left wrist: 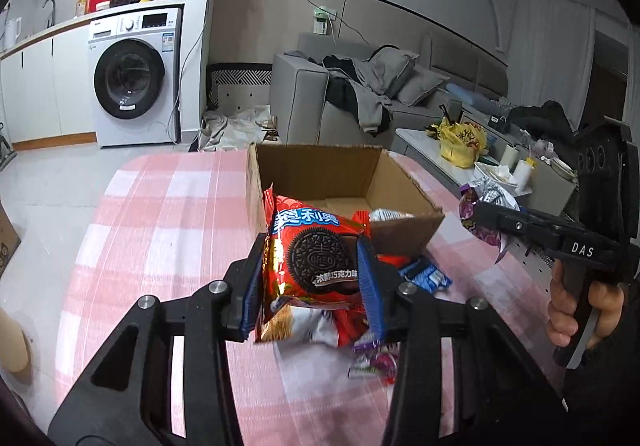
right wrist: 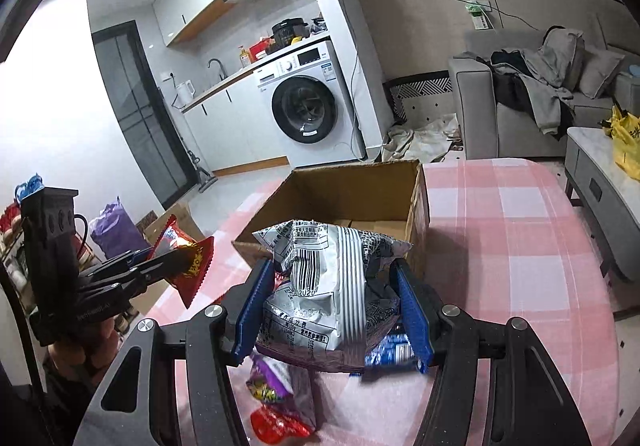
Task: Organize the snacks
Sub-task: 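Lift the Oreo pack and white-and-black bag with both grippers over the box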
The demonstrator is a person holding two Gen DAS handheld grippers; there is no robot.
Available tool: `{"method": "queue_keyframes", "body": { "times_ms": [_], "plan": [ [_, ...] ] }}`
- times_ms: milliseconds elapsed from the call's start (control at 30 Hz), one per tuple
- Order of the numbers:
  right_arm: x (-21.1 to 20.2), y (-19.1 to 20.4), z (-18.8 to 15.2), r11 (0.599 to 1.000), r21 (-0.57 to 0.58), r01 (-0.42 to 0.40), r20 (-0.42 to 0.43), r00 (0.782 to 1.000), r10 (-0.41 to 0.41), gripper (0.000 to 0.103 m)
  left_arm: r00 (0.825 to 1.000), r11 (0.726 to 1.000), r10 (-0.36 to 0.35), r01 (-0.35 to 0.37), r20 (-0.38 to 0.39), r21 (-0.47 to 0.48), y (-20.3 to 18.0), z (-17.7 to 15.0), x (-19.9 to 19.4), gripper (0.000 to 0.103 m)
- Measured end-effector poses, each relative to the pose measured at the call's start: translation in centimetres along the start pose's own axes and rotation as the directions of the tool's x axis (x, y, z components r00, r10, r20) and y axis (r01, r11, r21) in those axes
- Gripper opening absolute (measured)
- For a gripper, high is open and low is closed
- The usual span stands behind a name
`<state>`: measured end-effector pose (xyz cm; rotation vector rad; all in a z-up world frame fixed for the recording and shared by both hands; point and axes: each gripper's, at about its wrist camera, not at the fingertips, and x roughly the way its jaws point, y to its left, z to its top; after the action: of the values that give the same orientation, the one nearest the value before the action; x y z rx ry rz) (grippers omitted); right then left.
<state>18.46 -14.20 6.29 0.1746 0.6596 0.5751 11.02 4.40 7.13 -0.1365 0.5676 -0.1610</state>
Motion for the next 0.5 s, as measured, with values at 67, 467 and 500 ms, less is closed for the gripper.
{"method": "queue_keyframes", "body": {
  "times_ms": [67, 467, 500],
  "plan": [
    [0.4, 0.0, 0.4, 1.0, 0.005, 0.007, -0.005, 1.0, -0.007, 0.061, 1.0, 1.0, -0.004, 0.004, 0.003, -0.006, -0.1, 0.7, 0.3, 0.039],
    [3.1, 0.0, 2.8, 0.999, 0.051, 0.006, -0.015, 1.0, -0.005, 0.061, 1.0, 1.0, -0.009, 0.009, 0.016, 0.001, -1.3, 3.7, 4.4, 0.039],
    [3.4, 0.0, 3.0, 0.998, 0.056, 0.002, -0.018, 1.0, -0.001, 0.061, 1.0, 1.0, -0.009, 0.009, 0.016, -0.005, -1.2, 4.0, 4.9, 0.039]
  ]
}}
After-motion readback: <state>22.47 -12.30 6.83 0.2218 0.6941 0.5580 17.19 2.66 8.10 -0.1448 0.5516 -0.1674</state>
